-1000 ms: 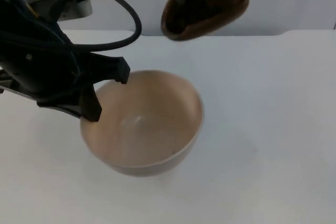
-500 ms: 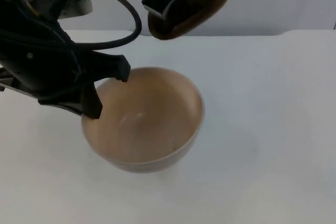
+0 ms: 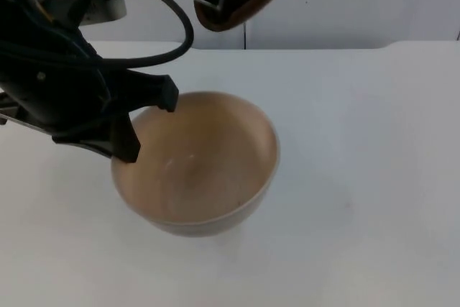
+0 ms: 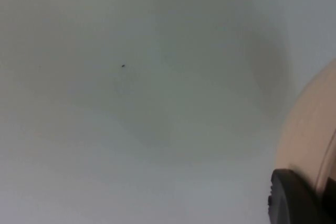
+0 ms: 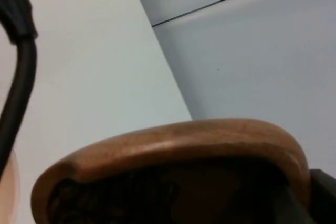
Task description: Pick up the bowl with the left hand and pour the coffee beans from the cup into the bowl with the right hand.
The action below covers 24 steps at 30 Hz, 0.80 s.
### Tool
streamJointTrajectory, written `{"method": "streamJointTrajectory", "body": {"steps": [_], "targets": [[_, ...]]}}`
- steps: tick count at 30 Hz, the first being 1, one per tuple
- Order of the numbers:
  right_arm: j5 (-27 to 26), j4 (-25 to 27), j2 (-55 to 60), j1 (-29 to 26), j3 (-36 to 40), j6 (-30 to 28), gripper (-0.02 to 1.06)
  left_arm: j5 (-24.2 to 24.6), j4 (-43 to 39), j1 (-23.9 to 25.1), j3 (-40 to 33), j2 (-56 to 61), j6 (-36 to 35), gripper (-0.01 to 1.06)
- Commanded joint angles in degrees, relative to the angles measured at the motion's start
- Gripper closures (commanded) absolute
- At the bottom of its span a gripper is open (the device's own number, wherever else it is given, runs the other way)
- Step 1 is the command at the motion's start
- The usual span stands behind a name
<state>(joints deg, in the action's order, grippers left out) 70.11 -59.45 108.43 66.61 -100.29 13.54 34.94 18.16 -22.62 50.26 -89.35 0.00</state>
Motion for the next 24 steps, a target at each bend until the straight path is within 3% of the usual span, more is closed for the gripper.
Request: {"method": "streamJointTrajectory", "body": {"steps": [1,6,24], "targets": [[-0.1,-2.4,0.0,0.5,-0.1,-1.2,1.04,-0.4,0.5,-0.4,0.4,0.1,0.0,1.05],[-0.1,-6.6,0.0,2.1,-0.1,-3.1,1.04,-0.4,0.5,-0.4,0.4,-0.1,0.0,1.05],[-0.1,-11.0,0.0,3.9,-0.1,-6.8,1.04,-0.5,0.7,-0.4,0.4,-2.0,0.0,1.05]]}}
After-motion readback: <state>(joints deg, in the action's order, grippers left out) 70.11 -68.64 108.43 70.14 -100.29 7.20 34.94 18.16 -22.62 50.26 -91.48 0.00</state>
